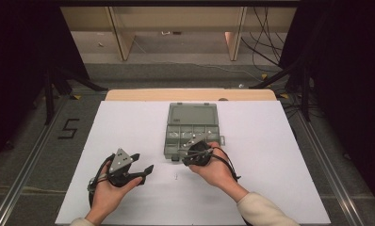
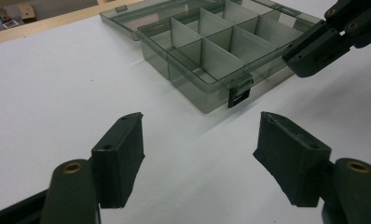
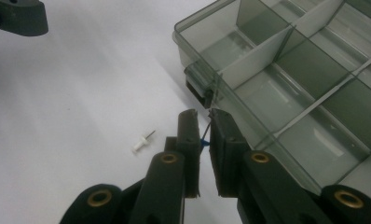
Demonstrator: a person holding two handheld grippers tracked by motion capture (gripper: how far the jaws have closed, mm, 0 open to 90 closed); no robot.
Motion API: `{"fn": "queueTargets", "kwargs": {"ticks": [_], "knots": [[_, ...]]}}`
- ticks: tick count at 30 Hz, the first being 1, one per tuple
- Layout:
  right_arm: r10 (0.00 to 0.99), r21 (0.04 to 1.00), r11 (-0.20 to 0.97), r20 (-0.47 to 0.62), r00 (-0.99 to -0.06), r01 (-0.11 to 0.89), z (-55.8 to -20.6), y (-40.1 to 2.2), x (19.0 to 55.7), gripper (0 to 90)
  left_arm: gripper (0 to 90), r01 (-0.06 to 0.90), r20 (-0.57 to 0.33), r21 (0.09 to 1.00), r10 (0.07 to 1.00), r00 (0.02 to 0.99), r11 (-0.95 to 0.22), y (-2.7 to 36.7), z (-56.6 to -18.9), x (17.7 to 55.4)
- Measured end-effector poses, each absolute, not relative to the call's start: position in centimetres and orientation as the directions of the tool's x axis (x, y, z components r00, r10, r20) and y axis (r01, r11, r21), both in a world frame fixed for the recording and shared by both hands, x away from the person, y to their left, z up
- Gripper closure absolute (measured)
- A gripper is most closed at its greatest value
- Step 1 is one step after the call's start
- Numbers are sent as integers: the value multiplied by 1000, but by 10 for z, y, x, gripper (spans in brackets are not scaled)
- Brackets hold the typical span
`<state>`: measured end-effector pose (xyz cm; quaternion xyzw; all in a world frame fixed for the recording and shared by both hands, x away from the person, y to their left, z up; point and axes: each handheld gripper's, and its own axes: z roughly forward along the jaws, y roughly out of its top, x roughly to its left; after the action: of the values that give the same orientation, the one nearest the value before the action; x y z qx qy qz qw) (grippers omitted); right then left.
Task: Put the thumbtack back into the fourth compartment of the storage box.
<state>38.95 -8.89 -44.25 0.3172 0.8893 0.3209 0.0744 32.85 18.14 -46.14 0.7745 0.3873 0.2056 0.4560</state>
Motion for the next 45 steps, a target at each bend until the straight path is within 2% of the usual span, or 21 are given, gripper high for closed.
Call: {"fn": "queueTargets", "kwargs": {"ticks": [26, 39, 45], "knots": [[642, 659, 549, 61, -764, 514, -431, -104, 401, 834, 313, 412, -35, 866, 787, 616, -284, 181, -462, 329], [703, 675, 481, 85, -706, 560, -423, -125, 414, 834, 314, 420, -46, 865, 792, 609, -273, 181, -462, 328], [717, 702, 458, 71, -693, 545, -424, -133, 421, 834, 314, 422, -48, 865, 792, 608, -272, 181, -462, 328]]}}
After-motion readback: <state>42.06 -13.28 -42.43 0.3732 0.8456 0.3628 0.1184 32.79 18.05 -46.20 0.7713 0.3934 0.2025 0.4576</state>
